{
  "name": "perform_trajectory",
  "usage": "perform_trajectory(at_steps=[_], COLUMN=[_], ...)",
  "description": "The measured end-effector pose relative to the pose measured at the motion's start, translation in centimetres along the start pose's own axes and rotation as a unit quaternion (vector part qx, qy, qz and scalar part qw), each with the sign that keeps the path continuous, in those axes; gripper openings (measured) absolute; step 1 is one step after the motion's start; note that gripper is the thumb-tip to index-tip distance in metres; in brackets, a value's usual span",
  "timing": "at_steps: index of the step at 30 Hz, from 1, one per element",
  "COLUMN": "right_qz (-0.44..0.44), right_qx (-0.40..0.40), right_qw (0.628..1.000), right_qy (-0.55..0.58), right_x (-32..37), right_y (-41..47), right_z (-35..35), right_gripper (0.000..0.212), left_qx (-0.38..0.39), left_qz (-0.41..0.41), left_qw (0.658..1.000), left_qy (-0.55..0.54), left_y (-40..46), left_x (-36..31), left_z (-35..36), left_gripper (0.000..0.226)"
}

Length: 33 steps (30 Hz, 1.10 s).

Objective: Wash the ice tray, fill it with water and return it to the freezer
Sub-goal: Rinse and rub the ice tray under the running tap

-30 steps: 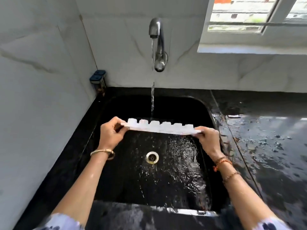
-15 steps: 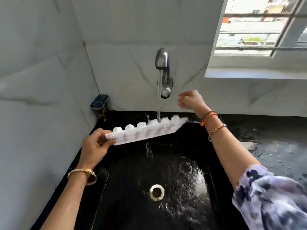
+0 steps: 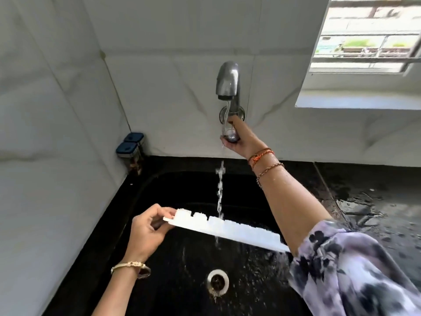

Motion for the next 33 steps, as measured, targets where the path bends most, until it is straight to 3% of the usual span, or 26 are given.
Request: perform_trajectory(at_steps=[4, 6, 8, 10, 12, 14, 18, 21, 24, 26, 29, 33], right_qz=[0.043, 0.075, 0.089, 0.075, 0.022, -0.025, -0.138, -0.301, -0.448, -0.475, -0.411, -0.498], right_qx=[0.037, 0.065, 0.103, 0.123, 0.130, 0.126, 0.133, 0.048, 0.028, 0.005, -0.060, -0.115], right_qw=[0.998, 0.989, 0.953, 0.927, 0.933, 0.959, 0.950, 0.900, 0.852, 0.839, 0.824, 0.804], right_qy=[0.015, -0.111, -0.269, -0.347, -0.334, -0.251, -0.244, -0.311, -0.268, -0.265, -0.384, -0.304], right_x=[0.4, 0.5, 0.9, 1.5, 2.1, 1.5, -2.8, -2.5, -0.1, 0.2, -2.2, -2.0], right_y=[-1.1, -2.3, -3.6, -6.0, -9.0, -11.7, -18.4, -20.5, -22.4, -22.8, -23.4, -25.8], right_z=[-0.1, -1.1, -3.1, -6.4, -10.1, -14.0, -17.7, -16.0, -14.8, -15.2, -16.4, -17.1], right_gripper=[0.018, 0.037, 0.056, 0.060, 0.066, 0.077, 0.027, 0.032, 0.044, 0.045, 0.028, 0.024], left_qx=[-0.040, -0.042, -0.047, -0.054, -0.073, -0.092, -0.123, -0.125, -0.140, -0.127, -0.084, -0.077], left_qz=[-0.013, -0.020, -0.022, -0.030, -0.029, -0.035, -0.032, 0.028, 0.135, 0.164, 0.147, 0.203], left_qw=[0.999, 0.999, 0.998, 0.998, 0.997, 0.995, 0.992, 0.992, 0.981, 0.978, 0.985, 0.975], left_qy=[-0.019, -0.026, -0.029, -0.031, -0.023, -0.009, -0.006, 0.007, -0.001, 0.000, 0.039, 0.047], left_y=[0.1, 0.0, 0.4, 0.0, -0.4, -0.3, -2.5, -2.5, -2.6, -2.4, -4.0, -5.2], left_x=[-0.1, -0.3, -0.4, -0.8, -1.1, -0.8, -2.3, -4.9, -8.0, -8.0, -6.9, -6.2], left_z=[-0.3, -0.3, -0.3, -0.2, -0.3, -0.3, -0.7, -1.5, -3.3, -3.0, -1.7, -1.5], left_gripper=[0.035, 0.030, 0.026, 0.026, 0.030, 0.032, 0.031, 0.030, 0.038, 0.040, 0.046, 0.028])
Point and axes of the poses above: each hand's wrist, its own y-axis towards the middle knuckle, its own z-axis out of the palm, x = y × z, the point moved 3 cm from there along y, towards the middle knuckle, and after that the axes turned 14 degrees about y, right-handed, at the moved point
